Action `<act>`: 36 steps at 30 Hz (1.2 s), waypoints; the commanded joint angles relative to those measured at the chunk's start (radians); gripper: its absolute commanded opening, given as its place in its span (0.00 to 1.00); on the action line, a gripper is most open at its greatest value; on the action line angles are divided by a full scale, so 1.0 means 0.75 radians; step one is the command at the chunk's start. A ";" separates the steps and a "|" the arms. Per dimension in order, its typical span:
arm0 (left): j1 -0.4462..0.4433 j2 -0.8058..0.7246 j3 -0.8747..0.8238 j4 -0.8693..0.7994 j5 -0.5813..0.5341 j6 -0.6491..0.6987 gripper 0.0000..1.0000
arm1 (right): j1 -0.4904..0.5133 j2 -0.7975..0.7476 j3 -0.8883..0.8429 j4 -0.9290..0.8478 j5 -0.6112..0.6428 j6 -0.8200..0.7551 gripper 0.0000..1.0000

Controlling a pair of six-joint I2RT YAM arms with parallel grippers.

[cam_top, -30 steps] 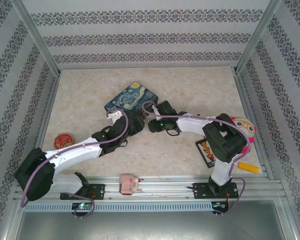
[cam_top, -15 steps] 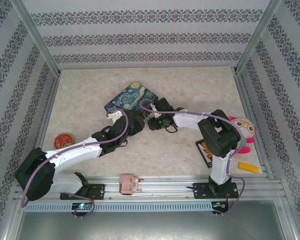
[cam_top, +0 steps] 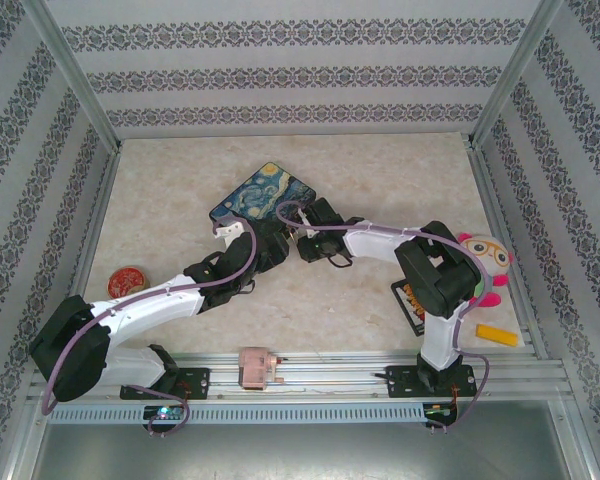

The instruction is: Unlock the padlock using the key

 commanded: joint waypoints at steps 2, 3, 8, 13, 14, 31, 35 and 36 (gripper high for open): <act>0.023 0.009 0.057 -0.096 -0.041 0.064 0.99 | 0.034 -0.085 -0.051 -0.042 0.072 0.067 0.03; 0.023 0.006 0.064 -0.108 -0.048 0.072 0.99 | 0.042 -0.100 -0.058 -0.050 0.081 0.073 0.02; 0.023 0.001 0.074 -0.136 -0.073 0.092 0.99 | 0.091 -0.168 -0.102 -0.107 0.119 0.123 0.02; 0.022 0.000 0.081 -0.150 -0.093 0.106 0.99 | 0.159 -0.230 -0.194 -0.138 0.145 0.203 0.02; 0.021 0.002 0.086 -0.158 -0.098 0.111 0.99 | 0.172 -0.243 -0.215 -0.143 0.149 0.222 0.02; 0.021 0.222 0.349 -0.544 -0.384 0.353 0.99 | 0.226 -0.319 -0.348 -0.019 0.111 0.503 0.00; 0.023 0.288 0.358 -0.561 -0.387 0.347 0.99 | 0.222 -0.324 -0.373 0.041 0.072 0.553 0.00; 0.023 0.301 0.360 -0.570 -0.387 0.347 0.99 | 0.220 -0.327 -0.384 0.057 0.063 0.566 0.00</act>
